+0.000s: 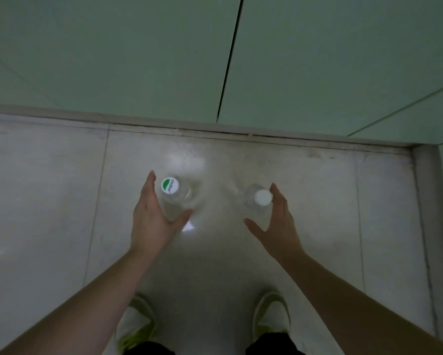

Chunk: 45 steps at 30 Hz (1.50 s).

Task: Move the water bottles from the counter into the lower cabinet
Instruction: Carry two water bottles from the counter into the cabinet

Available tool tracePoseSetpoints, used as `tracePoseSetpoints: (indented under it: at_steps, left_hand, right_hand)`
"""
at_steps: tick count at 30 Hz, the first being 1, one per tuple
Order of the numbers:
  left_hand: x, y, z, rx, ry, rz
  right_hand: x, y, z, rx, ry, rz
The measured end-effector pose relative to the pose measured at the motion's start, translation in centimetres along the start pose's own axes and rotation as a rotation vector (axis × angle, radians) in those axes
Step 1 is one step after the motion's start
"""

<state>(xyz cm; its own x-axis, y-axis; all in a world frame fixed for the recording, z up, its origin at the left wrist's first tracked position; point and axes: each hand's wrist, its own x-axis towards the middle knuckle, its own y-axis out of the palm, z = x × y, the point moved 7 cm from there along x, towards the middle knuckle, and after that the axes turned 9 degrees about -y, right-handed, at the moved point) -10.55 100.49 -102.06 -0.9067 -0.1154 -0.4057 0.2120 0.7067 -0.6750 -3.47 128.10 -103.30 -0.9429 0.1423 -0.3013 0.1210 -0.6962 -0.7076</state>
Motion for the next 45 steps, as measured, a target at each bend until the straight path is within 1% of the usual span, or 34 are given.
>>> tracePoseSetpoints:
  at_steps: [3, 5, 7, 10, 13, 16, 18, 20, 25, 28, 30, 32, 36, 40, 43, 45]
  left_hand:
    - [1.6, 1.7, 0.8, -0.143, 0.003, 0.016]
    - [2.6, 2.6, 1.1, -0.214, -0.006, 0.016]
    - [3.5, 3.6, 1.9, -0.248, -0.049, 0.029]
    - [4.1, 4.9, 3.0, -0.215, -0.092, 0.069]
    - [4.0, 4.9, 3.7, -0.176, -0.136, 0.039]
    - [3.4, 4.3, 3.3, -0.174, -0.148, 0.040]
    - [1.9, 3.1, 3.1, -0.150, -0.143, 0.075]
    - [-0.8, 1.4, 3.0, -0.105, -0.177, 0.122]
    - [-9.3, -6.1, 0.7, -0.057, -0.263, 0.203]
    - [-15.0, -12.2, -2.6, -0.044, -0.275, 0.255]
    - [-18.7, -17.0, -5.9, -0.061, -0.273, 0.282]
    - [-22.4, -21.9, -9.5, -0.115, -0.280, 0.293]
    - [-29.2, -31.6, -16.0, -0.215, -0.267, 0.269]
    - [-35.3, -40.3, -21.3, -0.333, -0.254, 0.238]
    - [-39.9, -45.4, -23.8, -0.422, -0.283, 0.195]
    - [-42.5, -48.3, -24.3, -0.491, -0.310, 0.134]
  right_hand:
    - [1.2, 1.8, -1.6, 0.228, 0.079, -0.078]
    - [2.0, 2.8, -2.4, 0.310, 0.113, -0.128]
    - [2.5, 3.6, -3.3, 0.311, 0.133, -0.153]
    - [2.9, 4.7, -5.0, 0.322, 0.203, -0.176]
    - [3.2, 4.7, -5.4, 0.305, 0.210, -0.187]
    - [2.6, 3.8, -4.7, 0.257, 0.171, -0.135]
    - [1.2, 3.0, -3.4, 0.182, 0.158, -0.049]
    - [-1.2, 1.8, -1.9, 0.113, 0.150, 0.019]
    - [-8.1, -4.2, 5.7, 0.107, 0.129, 0.172]
    - [-11.8, -9.4, 11.8, 0.150, 0.104, 0.209]
    - [-14.0, -13.1, 16.8, 0.117, 0.050, 0.254]
    - [-16.0, -16.8, 22.1, 0.021, -0.049, 0.307]
    - [-20.2, -24.0, 31.8, -0.020, -0.198, 0.363]
    - [-24.1, -30.2, 41.0, 0.063, -0.344, 0.381]
    - [-26.6, -33.9, 46.5, 0.136, -0.382, 0.390]
    - [-27.9, -35.4, 49.6, 0.209, -0.387, 0.404]
